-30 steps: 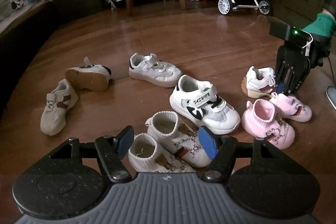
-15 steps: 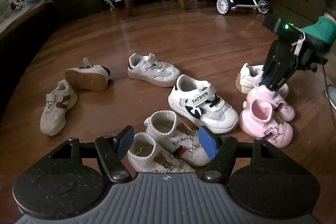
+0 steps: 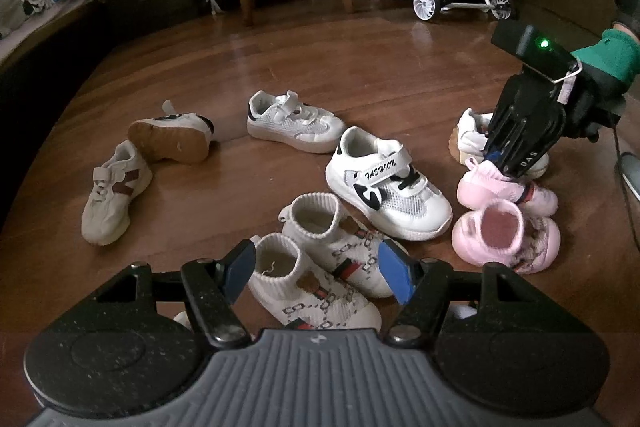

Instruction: Organize scattered shoes

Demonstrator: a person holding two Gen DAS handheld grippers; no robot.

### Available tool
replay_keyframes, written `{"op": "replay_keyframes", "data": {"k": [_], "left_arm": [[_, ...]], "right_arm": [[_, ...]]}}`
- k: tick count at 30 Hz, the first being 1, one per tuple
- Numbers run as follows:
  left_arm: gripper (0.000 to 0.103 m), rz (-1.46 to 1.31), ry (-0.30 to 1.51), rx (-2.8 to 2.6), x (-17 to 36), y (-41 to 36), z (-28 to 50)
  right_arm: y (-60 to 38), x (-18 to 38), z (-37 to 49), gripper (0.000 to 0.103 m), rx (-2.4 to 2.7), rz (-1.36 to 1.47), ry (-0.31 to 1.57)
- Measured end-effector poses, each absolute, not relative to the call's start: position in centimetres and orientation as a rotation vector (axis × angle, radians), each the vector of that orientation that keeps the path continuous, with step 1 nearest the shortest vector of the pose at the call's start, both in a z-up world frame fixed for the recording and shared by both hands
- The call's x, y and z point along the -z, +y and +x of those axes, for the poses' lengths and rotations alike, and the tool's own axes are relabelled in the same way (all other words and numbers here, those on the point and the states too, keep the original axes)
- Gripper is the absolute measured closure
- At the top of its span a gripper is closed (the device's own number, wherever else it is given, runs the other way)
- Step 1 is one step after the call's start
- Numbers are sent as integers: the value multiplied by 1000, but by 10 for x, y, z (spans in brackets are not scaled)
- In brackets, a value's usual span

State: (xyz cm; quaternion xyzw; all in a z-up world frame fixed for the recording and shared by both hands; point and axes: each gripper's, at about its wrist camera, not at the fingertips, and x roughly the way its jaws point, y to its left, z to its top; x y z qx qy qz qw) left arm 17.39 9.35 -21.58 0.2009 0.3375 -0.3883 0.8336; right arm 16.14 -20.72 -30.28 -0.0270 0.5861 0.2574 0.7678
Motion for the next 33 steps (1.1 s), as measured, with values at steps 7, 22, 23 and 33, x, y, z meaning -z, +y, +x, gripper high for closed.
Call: {"op": "replay_keyframes", "data": {"k": [7,22,23,33], "left_arm": [[36,422,719,824,217,97,171],[36,425,729,822,220,103,166],[36,424,730,817,221,104,166],[36,420,729,811,220,106,164]], "right_arm": [[-199,302,159,94,-523,-340,1139],[-214,283,148,51,-414,-290,1166],[-216,276,145,51,-428,-286,1159],[-194,262,129,51,-553,-165,1196]]}}
